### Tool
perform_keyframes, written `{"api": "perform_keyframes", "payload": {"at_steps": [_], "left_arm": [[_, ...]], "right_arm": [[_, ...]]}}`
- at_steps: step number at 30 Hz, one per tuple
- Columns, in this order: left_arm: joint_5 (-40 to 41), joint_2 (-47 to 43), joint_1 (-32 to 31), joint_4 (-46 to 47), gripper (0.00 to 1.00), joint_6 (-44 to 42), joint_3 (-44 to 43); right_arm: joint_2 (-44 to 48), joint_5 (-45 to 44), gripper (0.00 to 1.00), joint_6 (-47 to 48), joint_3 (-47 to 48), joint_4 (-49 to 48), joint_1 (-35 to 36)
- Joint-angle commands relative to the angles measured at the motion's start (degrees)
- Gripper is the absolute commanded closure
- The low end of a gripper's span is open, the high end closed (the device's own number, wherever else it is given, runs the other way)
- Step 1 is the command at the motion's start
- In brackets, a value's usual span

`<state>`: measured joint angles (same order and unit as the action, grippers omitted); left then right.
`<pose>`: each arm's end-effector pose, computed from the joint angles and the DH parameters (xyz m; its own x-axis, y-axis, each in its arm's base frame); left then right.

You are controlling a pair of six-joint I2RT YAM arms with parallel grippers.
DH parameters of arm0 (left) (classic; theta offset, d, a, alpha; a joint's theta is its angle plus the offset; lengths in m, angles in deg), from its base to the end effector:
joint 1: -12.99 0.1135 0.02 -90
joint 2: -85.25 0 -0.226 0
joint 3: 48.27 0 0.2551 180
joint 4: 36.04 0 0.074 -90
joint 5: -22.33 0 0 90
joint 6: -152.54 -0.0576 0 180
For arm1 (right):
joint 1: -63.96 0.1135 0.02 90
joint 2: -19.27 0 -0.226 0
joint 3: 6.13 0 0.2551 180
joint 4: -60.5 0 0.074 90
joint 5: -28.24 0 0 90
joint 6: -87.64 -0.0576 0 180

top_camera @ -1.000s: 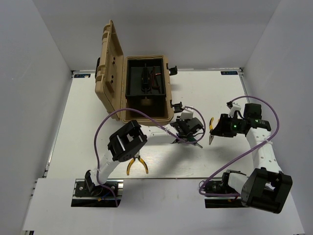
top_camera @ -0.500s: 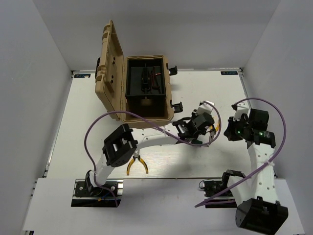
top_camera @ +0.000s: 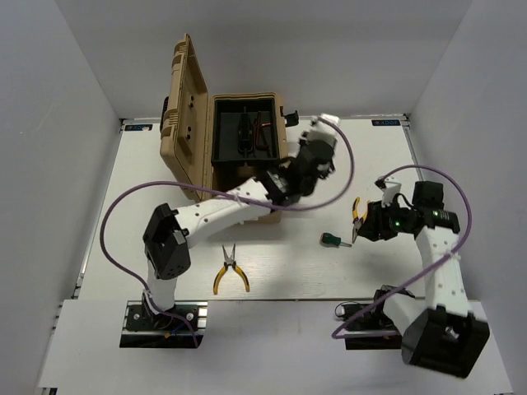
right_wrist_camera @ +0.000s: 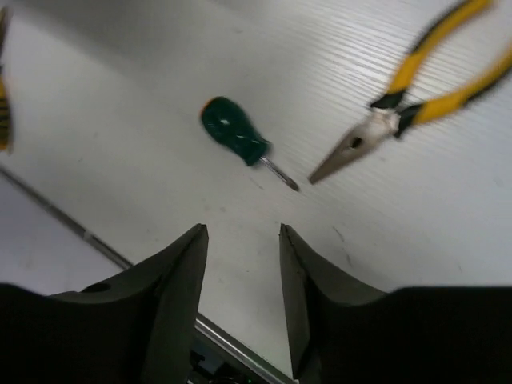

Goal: Sort the tools into containers

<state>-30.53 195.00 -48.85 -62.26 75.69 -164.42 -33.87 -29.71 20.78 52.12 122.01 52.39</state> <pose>0.2490 -0.3915 0.3140 -0.2547 0.0916 -0.9627 0.3869 0.9220 -0.0147 0.2084 -0.0115 0.2147 -0.7041 -0.1958 -0.6826 -0.4289 0.8834 0.1890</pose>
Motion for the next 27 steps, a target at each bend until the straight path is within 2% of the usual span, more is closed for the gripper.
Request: {"api": "perform_keyframes", "payload": {"at_steps": [1, 7, 9, 14, 15, 19, 20, 22, 23, 24, 27], "left_arm": [[5.21, -5.52, 9.71, -2.67, 1.0, -3.56, -2.22], [4.87, -1.92, 22.45, -8.64, 1.0, -4.71, -5.92], [3.29, -1.21, 26.49, -9.43, 1.0, -4.09, -5.92], [-1.19, 3.35, 31.87, -12.33, 1.0, -3.57, -7.93], [-1.2, 4.32, 32.4, -13.12, 1.0, -3.57, -9.76], [-3.22, 9.15, 34.24, -16.38, 0.98, -2.95, -13.73], [-3.22, 10.38, 34.25, -16.99, 0.91, -2.95, -14.61], [-4.36, 10.92, 34.94, -17.69, 0.84, -2.34, -14.62], [-4.36, 10.92, 34.95, -17.7, 0.68, -2.34, -14.62], [-4.36, 10.92, 35.47, -17.7, 0.57, -2.34, -14.62], [-5.41, 9.7, 35.48, -17.17, 0.44, -1.81, -12.86]], "right_arm": [[-7.74, 16.71, 0.52, 12.27, 4.22, 4.21, 1.63], [-15.92, 13.31, 0.46, 10.88, 7.82, -1.49, 5.59], [-17.25, 12.6, 0.41, 10.26, 8.35, -2.89, 7.96], [-19.19, 5.5, 0.27, 8.34, 7.39, -7.9, 11.49], [-19.97, 4.0, 0.21, 8.07, 7.3, -9.13, 14.62], [-22.61, -0.84, 0.16, 6.92, 8.0, -10.37, 17.11], [-22.88, -1.81, 0.14, 6.57, 8.09, -10.72, 17.81], [-23.67, -4.71, 0.14, 6.48, 8.18, -10.81, 18.69], [-23.93, -5.94, 0.14, 7.09, 8.44, -10.64, 19.04], [-24.11, -6.82, 0.14, 7.27, 8.36, -10.37, 19.57], [-23.94, -8.58, 0.14, 8.68, 7.39, -10.46, 20.44]]}}
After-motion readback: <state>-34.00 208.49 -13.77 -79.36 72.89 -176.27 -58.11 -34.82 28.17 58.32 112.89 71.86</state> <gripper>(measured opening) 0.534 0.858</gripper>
